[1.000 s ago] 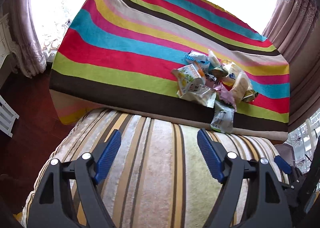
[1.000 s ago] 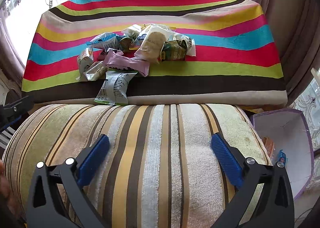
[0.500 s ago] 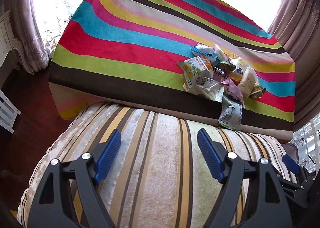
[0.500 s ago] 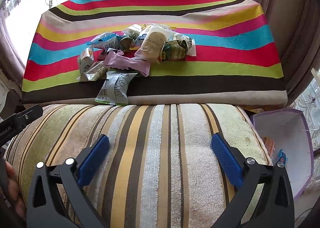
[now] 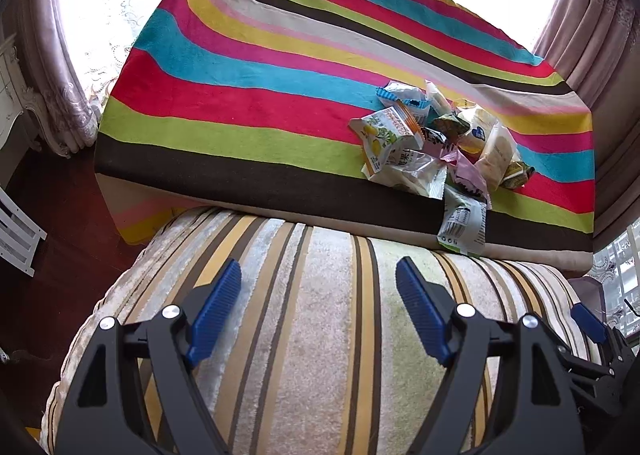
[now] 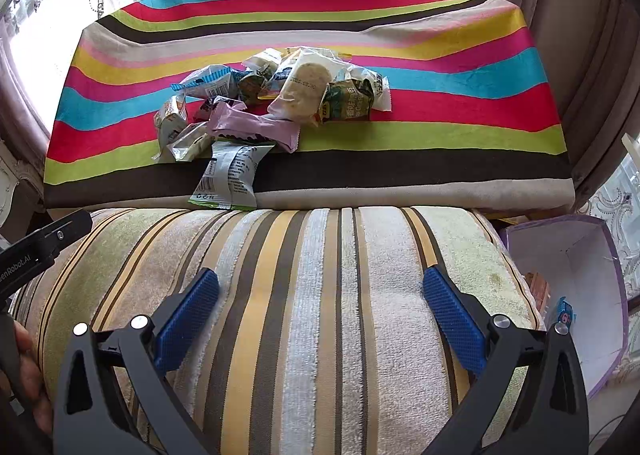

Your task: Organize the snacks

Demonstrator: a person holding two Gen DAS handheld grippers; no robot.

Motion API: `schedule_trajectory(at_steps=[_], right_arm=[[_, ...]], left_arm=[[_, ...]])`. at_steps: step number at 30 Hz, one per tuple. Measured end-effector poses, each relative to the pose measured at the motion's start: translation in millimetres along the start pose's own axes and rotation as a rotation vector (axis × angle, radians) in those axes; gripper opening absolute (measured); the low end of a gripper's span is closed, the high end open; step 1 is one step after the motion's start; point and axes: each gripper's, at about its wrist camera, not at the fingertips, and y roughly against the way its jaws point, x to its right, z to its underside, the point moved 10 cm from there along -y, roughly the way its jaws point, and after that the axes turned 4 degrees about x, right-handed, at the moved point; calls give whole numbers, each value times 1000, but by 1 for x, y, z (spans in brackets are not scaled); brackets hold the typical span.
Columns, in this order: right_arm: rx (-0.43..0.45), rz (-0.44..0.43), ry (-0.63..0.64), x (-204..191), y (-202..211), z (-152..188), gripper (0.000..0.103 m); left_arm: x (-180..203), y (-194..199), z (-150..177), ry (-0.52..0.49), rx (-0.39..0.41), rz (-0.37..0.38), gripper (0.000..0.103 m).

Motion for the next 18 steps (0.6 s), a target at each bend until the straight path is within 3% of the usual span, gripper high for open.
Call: schedule_trajectory(at_steps=[12, 18], right_arm=[[46, -19, -8, 0, 0, 0, 99], [38, -15, -4, 1, -1, 1, 99]], left_arm=[[23, -5, -26, -8, 56, 69, 79], [44, -20, -34, -52, 36, 92, 79]])
